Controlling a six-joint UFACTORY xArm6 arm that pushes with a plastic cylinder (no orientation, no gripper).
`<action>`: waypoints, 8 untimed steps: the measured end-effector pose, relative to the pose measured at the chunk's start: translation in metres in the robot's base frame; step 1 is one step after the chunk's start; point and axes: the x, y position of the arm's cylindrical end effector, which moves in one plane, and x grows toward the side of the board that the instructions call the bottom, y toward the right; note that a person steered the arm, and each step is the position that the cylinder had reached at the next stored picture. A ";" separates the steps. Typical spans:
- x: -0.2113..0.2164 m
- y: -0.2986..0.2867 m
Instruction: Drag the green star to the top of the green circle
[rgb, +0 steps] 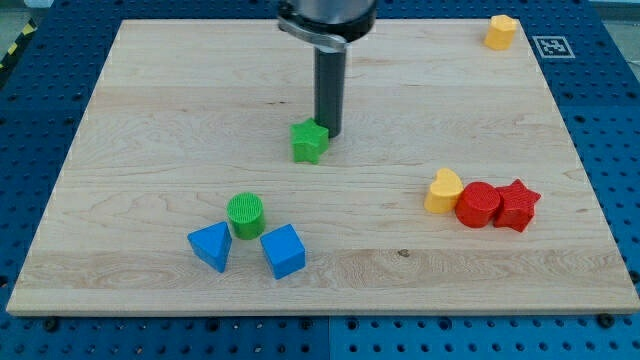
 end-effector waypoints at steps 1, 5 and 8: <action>0.014 -0.016; 0.044 -0.029; 0.066 -0.062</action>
